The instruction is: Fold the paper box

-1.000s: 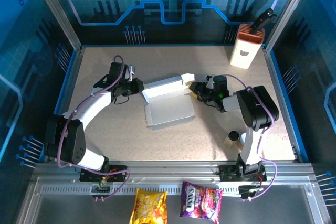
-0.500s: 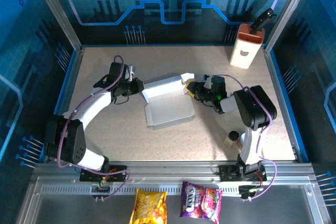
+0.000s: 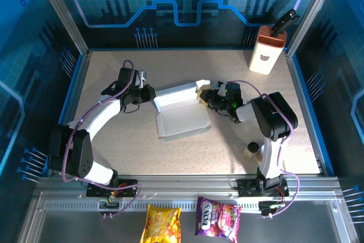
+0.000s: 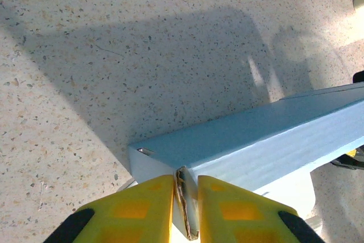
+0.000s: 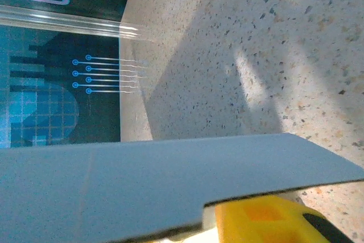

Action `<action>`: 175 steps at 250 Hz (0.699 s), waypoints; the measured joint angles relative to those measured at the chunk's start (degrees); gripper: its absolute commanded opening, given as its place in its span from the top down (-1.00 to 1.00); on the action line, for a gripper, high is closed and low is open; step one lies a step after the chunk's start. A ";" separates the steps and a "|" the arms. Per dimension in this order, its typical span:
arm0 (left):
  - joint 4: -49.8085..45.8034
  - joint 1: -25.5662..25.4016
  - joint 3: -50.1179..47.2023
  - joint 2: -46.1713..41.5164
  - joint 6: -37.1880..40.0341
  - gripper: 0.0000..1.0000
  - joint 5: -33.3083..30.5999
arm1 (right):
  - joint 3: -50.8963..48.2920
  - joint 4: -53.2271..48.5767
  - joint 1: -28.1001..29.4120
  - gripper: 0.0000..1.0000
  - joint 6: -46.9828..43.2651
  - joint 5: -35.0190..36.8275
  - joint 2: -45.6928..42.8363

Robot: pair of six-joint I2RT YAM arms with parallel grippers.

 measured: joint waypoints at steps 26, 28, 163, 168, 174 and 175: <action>0.00 0.00 0.00 0.00 0.00 0.62 0.02 | 0.04 -0.98 0.24 0.25 -1.07 0.63 -0.11; 0.00 0.00 0.00 0.00 0.00 0.62 0.02 | 0.04 -1.16 0.26 0.25 -1.20 0.68 -0.13; -0.17 0.15 0.00 0.00 0.00 0.62 0.00 | 1.40 -9.14 1.79 0.40 -7.21 4.92 -3.45; -0.17 0.15 0.00 0.00 0.00 0.62 0.00 | 1.40 -8.96 1.88 0.38 -7.19 4.94 -3.45; -0.20 0.15 0.00 0.00 0.00 0.62 0.00 | 1.38 -8.74 1.97 0.34 -7.08 4.96 -3.45; -0.20 0.17 0.00 0.00 0.00 0.62 0.00 | 1.38 -8.72 1.99 0.33 -7.08 4.98 -3.45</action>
